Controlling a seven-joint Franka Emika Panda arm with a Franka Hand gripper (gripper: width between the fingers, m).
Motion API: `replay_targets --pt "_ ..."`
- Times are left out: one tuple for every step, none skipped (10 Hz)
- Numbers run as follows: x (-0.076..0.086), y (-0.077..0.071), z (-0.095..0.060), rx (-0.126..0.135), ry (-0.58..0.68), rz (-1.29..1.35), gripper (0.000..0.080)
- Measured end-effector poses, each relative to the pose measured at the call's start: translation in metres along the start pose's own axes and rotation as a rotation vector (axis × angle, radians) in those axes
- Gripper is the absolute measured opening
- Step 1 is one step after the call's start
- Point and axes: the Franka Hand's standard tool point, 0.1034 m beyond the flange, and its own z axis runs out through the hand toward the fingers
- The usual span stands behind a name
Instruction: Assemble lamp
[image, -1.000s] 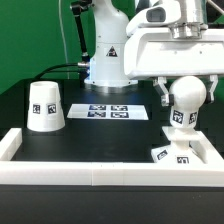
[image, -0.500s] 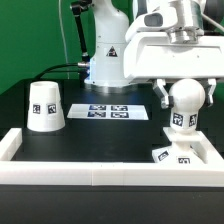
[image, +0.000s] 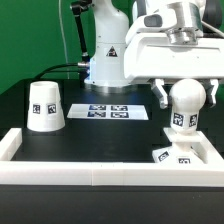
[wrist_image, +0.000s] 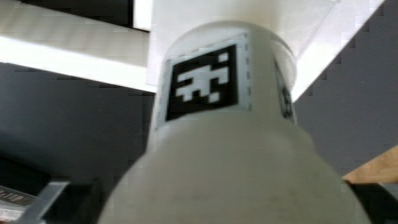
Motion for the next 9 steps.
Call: replay_targets --pt "0.0 0.0 0.0 0.0 0.0 0.0 0.069" --pt "0.003 0.001 -0.005 0.002 -0.012 0.002 0.069" --pt "0.008 0.003 -0.013 0.003 -0.017 0.003 0.0698" --pt "0.009 0.004 -0.018 0.013 -0.063 0.004 0.0698" --pt "0.011 0.007 -0.02 0.011 -0.064 0.001 0.0699" --pt "0.01 0.009 -0.02 0.01 -0.071 -0.001 0.0699" --pt "0.002 0.006 -0.019 0.038 -0.181 0.001 0.0699" --pt "0.003 0.004 -0.019 0.059 -0.255 0.002 0.0699" --pt "0.001 0.003 -0.018 0.074 -0.313 0.002 0.0699"
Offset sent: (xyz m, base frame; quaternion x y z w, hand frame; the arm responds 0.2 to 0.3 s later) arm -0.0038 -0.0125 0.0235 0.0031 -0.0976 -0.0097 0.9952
